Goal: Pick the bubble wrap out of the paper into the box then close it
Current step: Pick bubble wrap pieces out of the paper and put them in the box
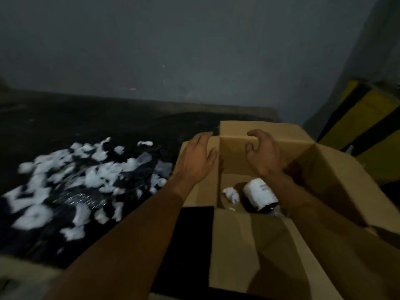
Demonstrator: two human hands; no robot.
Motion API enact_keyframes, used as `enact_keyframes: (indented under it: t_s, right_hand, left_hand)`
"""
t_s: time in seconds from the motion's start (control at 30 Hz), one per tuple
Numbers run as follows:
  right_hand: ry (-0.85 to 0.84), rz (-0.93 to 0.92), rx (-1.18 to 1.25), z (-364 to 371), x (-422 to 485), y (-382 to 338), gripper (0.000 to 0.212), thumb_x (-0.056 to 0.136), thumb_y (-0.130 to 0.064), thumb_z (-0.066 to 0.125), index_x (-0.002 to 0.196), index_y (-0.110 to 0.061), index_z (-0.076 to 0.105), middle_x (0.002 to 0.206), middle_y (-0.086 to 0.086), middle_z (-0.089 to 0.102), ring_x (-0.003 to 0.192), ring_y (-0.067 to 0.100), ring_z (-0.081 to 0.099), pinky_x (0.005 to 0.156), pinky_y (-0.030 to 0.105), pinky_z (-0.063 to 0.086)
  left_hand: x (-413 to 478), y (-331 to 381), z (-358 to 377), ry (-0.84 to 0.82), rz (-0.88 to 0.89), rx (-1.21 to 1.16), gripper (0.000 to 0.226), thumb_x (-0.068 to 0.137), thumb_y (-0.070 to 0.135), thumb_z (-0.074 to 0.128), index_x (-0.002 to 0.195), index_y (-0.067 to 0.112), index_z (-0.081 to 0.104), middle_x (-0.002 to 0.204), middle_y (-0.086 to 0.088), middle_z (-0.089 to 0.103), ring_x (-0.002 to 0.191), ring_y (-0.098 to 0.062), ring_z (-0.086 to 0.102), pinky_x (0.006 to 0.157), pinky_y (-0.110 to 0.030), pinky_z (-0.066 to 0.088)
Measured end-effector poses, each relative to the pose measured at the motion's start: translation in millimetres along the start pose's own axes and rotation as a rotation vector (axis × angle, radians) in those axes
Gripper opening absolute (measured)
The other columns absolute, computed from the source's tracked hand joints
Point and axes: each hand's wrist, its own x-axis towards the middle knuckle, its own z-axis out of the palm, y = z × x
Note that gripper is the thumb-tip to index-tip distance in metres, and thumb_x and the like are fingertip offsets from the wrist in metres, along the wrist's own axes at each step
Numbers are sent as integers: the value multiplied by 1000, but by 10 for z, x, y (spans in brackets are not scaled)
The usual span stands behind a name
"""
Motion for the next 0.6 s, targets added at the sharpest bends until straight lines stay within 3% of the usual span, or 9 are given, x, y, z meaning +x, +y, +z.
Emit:
enact_keyframes:
  t_s: [0.3,0.4,0.6]
  right_hand:
    - [-108,-264,176,1206,-580,-1544,25,88,-12,58,112,-13,63,113,11,62,105,28,58,87,29,42]
    - [-163,-284,186,1645,-908,-1998,25,87,-13,58,112,-14,63,113,11,61,104,29,58,90,34,44]
    - [-251,-238,211,2549,-1813,-2695,24,84,-11,59,109,-13,63,109,11,62,106,31,58,93,37,46]
  left_hand:
    - [-1098,-1476,-1136,206,-191,92,42,89,21,58,125,-1,56,121,-20,61,112,-34,58,98,-28,37]
    - [-1502,-1949,-1546,228,-250,151,43,90,24,59,128,3,55,123,-17,60,111,-32,58,96,-35,42]
    - [-2260,-2911,-2310,159,-406,136,47,90,20,60,136,13,49,133,-10,54,122,-26,51,101,-31,38]
